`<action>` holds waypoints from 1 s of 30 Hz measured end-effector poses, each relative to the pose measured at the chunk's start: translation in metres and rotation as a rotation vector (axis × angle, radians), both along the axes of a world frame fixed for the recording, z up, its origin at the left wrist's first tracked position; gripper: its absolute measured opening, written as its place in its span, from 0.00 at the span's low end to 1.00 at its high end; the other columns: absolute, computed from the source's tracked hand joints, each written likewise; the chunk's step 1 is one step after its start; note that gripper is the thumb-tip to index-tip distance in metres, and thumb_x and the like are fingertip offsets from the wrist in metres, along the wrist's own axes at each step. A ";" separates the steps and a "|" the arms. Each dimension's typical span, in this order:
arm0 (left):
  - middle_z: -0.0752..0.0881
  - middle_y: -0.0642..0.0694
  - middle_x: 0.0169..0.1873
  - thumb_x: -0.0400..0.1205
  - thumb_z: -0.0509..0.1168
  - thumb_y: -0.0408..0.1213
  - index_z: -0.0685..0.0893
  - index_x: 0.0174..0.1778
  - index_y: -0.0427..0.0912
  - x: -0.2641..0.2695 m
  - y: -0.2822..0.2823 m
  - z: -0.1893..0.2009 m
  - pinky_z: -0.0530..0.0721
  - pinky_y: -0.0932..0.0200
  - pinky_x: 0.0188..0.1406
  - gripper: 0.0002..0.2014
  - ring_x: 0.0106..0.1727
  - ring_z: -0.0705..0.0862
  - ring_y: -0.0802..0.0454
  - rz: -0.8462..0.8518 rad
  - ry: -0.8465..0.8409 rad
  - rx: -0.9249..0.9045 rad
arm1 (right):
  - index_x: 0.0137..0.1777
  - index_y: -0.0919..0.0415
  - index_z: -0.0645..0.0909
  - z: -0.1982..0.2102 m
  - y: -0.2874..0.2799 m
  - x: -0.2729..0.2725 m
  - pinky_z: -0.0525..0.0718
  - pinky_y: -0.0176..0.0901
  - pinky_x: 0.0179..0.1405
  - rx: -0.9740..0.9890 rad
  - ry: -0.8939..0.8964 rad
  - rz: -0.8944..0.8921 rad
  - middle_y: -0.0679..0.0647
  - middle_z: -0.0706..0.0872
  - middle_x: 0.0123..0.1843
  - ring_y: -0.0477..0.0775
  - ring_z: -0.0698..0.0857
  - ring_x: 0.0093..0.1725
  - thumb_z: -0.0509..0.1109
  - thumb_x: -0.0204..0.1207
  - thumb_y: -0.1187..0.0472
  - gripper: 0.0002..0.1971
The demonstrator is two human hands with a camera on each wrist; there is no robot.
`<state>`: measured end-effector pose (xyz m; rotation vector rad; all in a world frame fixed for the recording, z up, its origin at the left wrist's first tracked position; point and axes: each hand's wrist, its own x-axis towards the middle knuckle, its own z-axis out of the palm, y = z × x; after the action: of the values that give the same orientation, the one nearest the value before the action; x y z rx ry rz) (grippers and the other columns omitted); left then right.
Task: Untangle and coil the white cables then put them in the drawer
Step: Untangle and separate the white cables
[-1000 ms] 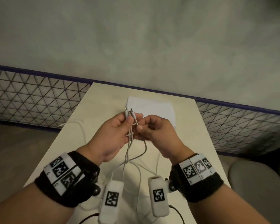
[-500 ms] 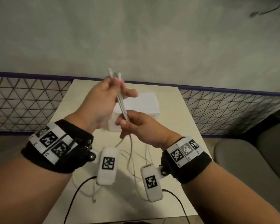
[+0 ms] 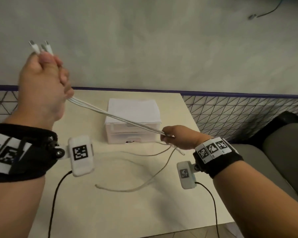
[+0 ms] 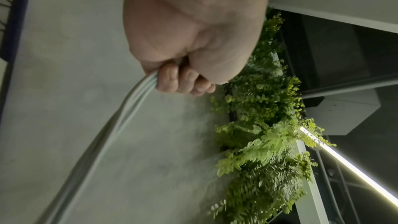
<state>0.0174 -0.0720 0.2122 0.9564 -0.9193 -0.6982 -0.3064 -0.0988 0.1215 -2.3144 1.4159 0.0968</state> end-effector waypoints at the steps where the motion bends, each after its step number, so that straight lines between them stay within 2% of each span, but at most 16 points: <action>1: 0.72 0.54 0.18 0.88 0.47 0.46 0.72 0.37 0.54 0.005 0.000 0.003 0.61 0.67 0.11 0.15 0.15 0.62 0.60 0.025 -0.043 0.003 | 0.56 0.56 0.80 0.000 -0.003 -0.009 0.79 0.48 0.52 -0.021 0.038 -0.043 0.55 0.86 0.52 0.58 0.82 0.53 0.61 0.82 0.54 0.10; 4: 0.75 0.56 0.17 0.87 0.48 0.41 0.71 0.33 0.54 -0.001 0.004 0.006 0.67 0.70 0.11 0.16 0.15 0.69 0.61 0.112 -0.257 0.055 | 0.55 0.53 0.83 0.005 -0.007 -0.027 0.80 0.50 0.56 -0.121 0.083 -0.151 0.52 0.86 0.53 0.58 0.82 0.57 0.64 0.80 0.51 0.11; 5: 0.76 0.56 0.17 0.87 0.49 0.42 0.73 0.33 0.55 -0.008 0.007 0.004 0.66 0.70 0.12 0.16 0.17 0.69 0.61 0.072 -0.300 0.048 | 0.56 0.54 0.84 0.008 -0.007 -0.027 0.79 0.48 0.55 -0.132 0.058 -0.166 0.51 0.86 0.53 0.56 0.82 0.57 0.65 0.79 0.50 0.13; 8: 0.82 0.55 0.23 0.86 0.54 0.37 0.78 0.34 0.53 -0.039 0.014 -0.009 0.71 0.70 0.19 0.16 0.23 0.73 0.60 -0.189 -0.603 0.121 | 0.55 0.58 0.87 0.019 0.000 -0.019 0.77 0.40 0.44 -0.098 -0.174 -0.216 0.47 0.85 0.41 0.51 0.83 0.46 0.69 0.77 0.49 0.14; 11: 0.90 0.51 0.41 0.83 0.59 0.34 0.83 0.39 0.48 -0.074 0.021 -0.030 0.80 0.66 0.40 0.11 0.37 0.85 0.54 -0.426 -0.934 0.192 | 0.51 0.60 0.88 0.027 0.007 -0.010 0.79 0.40 0.39 -0.106 -0.249 -0.176 0.53 0.89 0.38 0.50 0.85 0.39 0.70 0.76 0.50 0.14; 13: 0.83 0.49 0.61 0.85 0.59 0.38 0.85 0.46 0.47 -0.098 0.025 -0.042 0.74 0.80 0.41 0.09 0.43 0.82 0.76 -0.557 -1.099 0.180 | 0.48 0.61 0.89 0.028 0.010 -0.003 0.81 0.41 0.41 -0.097 -0.254 -0.138 0.55 0.90 0.39 0.50 0.85 0.37 0.71 0.76 0.51 0.13; 14: 0.77 0.52 0.68 0.85 0.58 0.41 0.85 0.46 0.49 -0.108 0.026 -0.048 0.72 0.80 0.41 0.10 0.43 0.79 0.80 -0.624 -1.167 0.186 | 0.47 0.61 0.88 0.026 0.012 0.000 0.81 0.41 0.42 -0.102 -0.250 -0.121 0.56 0.90 0.39 0.52 0.85 0.37 0.70 0.77 0.51 0.13; 15: 0.71 0.54 0.73 0.85 0.57 0.44 0.83 0.43 0.53 -0.119 0.025 -0.054 0.72 0.78 0.43 0.10 0.43 0.80 0.76 -0.685 -1.225 0.201 | 0.47 0.62 0.88 0.025 0.013 0.004 0.80 0.40 0.40 -0.117 -0.243 -0.101 0.57 0.90 0.40 0.53 0.84 0.37 0.70 0.77 0.53 0.12; 17: 0.63 0.54 0.78 0.84 0.56 0.46 0.81 0.41 0.60 -0.134 0.026 -0.064 0.75 0.65 0.53 0.10 0.49 0.80 0.62 -0.748 -1.332 0.266 | 0.48 0.63 0.88 0.024 0.016 0.010 0.74 0.31 0.34 -0.160 -0.225 -0.053 0.57 0.89 0.41 0.51 0.80 0.36 0.68 0.78 0.57 0.11; 19: 0.65 0.51 0.76 0.85 0.55 0.46 0.82 0.52 0.58 -0.142 0.025 -0.070 0.76 0.55 0.59 0.10 0.57 0.80 0.50 -0.724 -1.458 0.322 | 0.50 0.63 0.88 0.022 0.017 0.013 0.71 0.34 0.34 -0.182 -0.209 -0.032 0.55 0.87 0.40 0.51 0.79 0.38 0.66 0.79 0.58 0.11; 21: 0.73 0.48 0.64 0.86 0.54 0.45 0.81 0.57 0.53 -0.144 0.021 -0.073 0.79 0.50 0.54 0.12 0.52 0.82 0.46 -0.694 -1.559 0.353 | 0.51 0.63 0.87 0.017 0.017 0.012 0.74 0.41 0.40 -0.172 -0.215 -0.039 0.55 0.87 0.42 0.51 0.79 0.39 0.66 0.79 0.57 0.11; 23: 0.75 0.48 0.53 0.86 0.54 0.45 0.80 0.50 0.50 -0.141 0.016 -0.074 0.80 0.50 0.49 0.10 0.46 0.81 0.46 -0.682 -1.541 0.361 | 0.53 0.60 0.86 0.012 0.016 0.008 0.75 0.40 0.43 -0.144 -0.244 -0.060 0.49 0.86 0.43 0.47 0.79 0.37 0.70 0.77 0.55 0.11; 25: 0.76 0.49 0.49 0.86 0.54 0.45 0.82 0.45 0.47 -0.134 0.009 -0.073 0.79 0.51 0.49 0.12 0.45 0.81 0.48 -0.615 -1.442 0.372 | 0.59 0.54 0.84 0.005 0.017 0.001 0.74 0.35 0.44 -0.109 -0.322 -0.125 0.39 0.83 0.45 0.36 0.78 0.34 0.74 0.73 0.55 0.15; 27: 0.77 0.48 0.48 0.86 0.53 0.44 0.83 0.44 0.46 -0.124 0.003 -0.071 0.77 0.53 0.48 0.14 0.45 0.80 0.48 -0.554 -1.400 0.372 | 0.61 0.49 0.84 -0.001 0.018 -0.009 0.77 0.29 0.35 -0.050 -0.534 -0.259 0.31 0.85 0.37 0.36 0.78 0.25 0.76 0.72 0.57 0.17; 28: 0.77 0.48 0.48 0.86 0.52 0.44 0.83 0.43 0.46 -0.118 0.001 -0.071 0.77 0.54 0.47 0.15 0.45 0.80 0.48 -0.542 -1.398 0.375 | 0.58 0.48 0.86 -0.004 0.018 -0.013 0.77 0.29 0.29 -0.046 -0.653 -0.336 0.31 0.85 0.31 0.40 0.77 0.21 0.76 0.72 0.58 0.14; 30: 0.77 0.47 0.47 0.86 0.52 0.44 0.82 0.43 0.45 -0.107 -0.003 -0.072 0.77 0.52 0.48 0.15 0.46 0.80 0.46 -0.515 -1.396 0.411 | 0.48 0.46 0.89 -0.011 0.017 -0.021 0.76 0.36 0.22 -0.088 -0.851 -0.505 0.38 0.88 0.29 0.47 0.74 0.18 0.76 0.72 0.58 0.07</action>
<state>-0.0897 -0.0750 0.1401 1.6209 -2.3659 -0.5927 -0.3270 -0.0815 0.1104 -1.6239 1.4513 -0.9815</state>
